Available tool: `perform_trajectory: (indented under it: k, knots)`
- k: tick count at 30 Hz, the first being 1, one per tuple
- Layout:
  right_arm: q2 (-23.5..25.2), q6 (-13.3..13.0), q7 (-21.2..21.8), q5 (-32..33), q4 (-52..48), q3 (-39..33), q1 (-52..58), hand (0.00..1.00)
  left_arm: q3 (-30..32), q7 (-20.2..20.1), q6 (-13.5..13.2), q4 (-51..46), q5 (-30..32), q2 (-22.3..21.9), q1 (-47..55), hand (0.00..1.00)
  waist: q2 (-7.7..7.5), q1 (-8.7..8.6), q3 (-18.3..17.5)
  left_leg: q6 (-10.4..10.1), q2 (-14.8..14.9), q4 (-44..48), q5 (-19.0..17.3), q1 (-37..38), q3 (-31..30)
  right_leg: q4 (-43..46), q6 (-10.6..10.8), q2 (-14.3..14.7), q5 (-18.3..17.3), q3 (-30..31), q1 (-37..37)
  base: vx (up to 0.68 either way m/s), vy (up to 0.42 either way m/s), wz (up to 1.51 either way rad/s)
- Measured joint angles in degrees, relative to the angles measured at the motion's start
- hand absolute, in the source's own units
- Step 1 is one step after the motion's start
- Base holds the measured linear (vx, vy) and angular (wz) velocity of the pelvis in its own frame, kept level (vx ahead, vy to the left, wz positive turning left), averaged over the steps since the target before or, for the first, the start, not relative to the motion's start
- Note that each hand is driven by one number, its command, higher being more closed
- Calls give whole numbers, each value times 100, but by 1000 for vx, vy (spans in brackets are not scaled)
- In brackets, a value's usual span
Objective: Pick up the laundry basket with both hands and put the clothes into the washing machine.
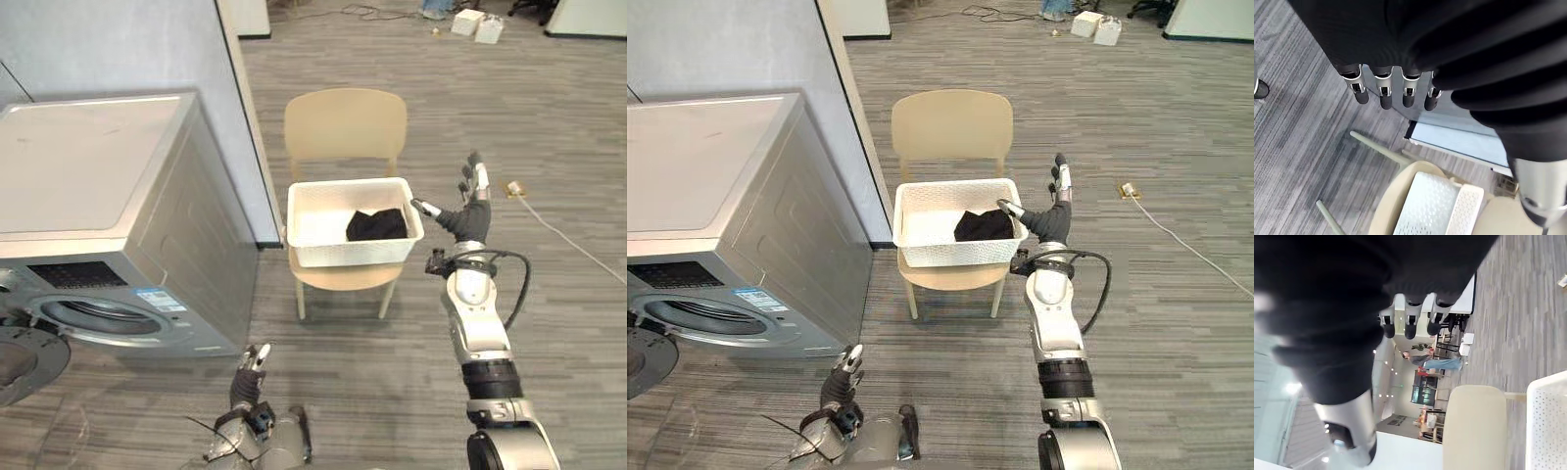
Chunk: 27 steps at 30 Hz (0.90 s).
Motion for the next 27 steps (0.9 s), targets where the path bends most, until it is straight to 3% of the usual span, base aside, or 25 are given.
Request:
perform_trajectory:
  k: [4,6,8,9,10,12,15,16,20,24,26,27]
  knots:
    - [8,204,37,-258,343,67,-577,0,113,-4,7,22,-2,81,-32,0,-116,107,117,218,-27,416,-145,-48,29,-423,180,25,194,-91,348,105,69,16]
    - [-22,238,195,-545,352,76,-681,0,114,-21,9,15,-2,144,-25,0,-135,121,125,210,12,577,-273,-76,18,-451,210,36,210,-115,445,74,52,4]
    - [-137,353,258,-883,424,72,-671,0,71,-42,26,17,-2,135,2,0,-125,113,121,93,107,715,-645,-101,-49,-361,249,131,185,-140,439,34,80,-9]
    - [-203,437,264,-914,586,60,-662,0,-26,-71,73,39,7,158,-8,0,-144,48,141,61,203,716,-906,-120,-70,380,403,54,3,-87,99,8,153,-10]
    - [-224,487,280,-971,666,50,-661,0,-102,-99,107,36,13,200,-17,0,-145,22,148,60,220,693,-923,-116,-76,917,381,-52,-51,-74,-143,-1,173,-11]
    - [-289,678,421,-1178,735,-48,-661,0,-304,-166,177,27,69,332,-85,0,-148,-18,210,129,239,722,-999,-2,-94,2875,231,-521,-62,-44,-923,63,167,3]
    - [-309,736,609,-1473,770,-9,-649,0,-330,-197,179,-49,250,642,-141,0,-112,-83,249,207,196,553,-1094,462,-215,3825,-35,-592,-193,70,-1305,162,63,22]
    - [-320,735,660,-1513,781,20,-650,0,-328,-207,179,-67,279,703,-138,0,-92,-110,261,200,190,471,-1089,558,-218,3727,-83,-557,-224,31,-1332,201,-13,29]
    - [-572,721,878,-1541,780,78,-606,0,-354,-295,179,-206,438,737,-217,0,-115,-174,239,46,258,296,-1022,609,-465,1877,-181,-371,-168,94,-1762,227,-92,34]
    - [-582,725,992,-1544,787,102,-335,0,-396,-360,190,-173,447,743,-309,0,-128,-274,297,-269,413,199,-969,867,-789,623,51,-385,521,752,-2030,269,-241,43]
    - [-581,720,1090,-1538,781,147,-218,0,-392,-376,168,-160,449,756,-306,0,-268,-284,304,-633,431,-73,-914,1215,-911,635,23,-302,934,1197,-2049,377,-458,55]
    - [-583,714,1113,-1520,765,171,-138,0,-391,-381,154,-155,460,805,-317,0,-406,-324,245,-915,484,-105,-981,1259,-1061,645,-11,-208,1416,1262,-2023,322,-485,51]
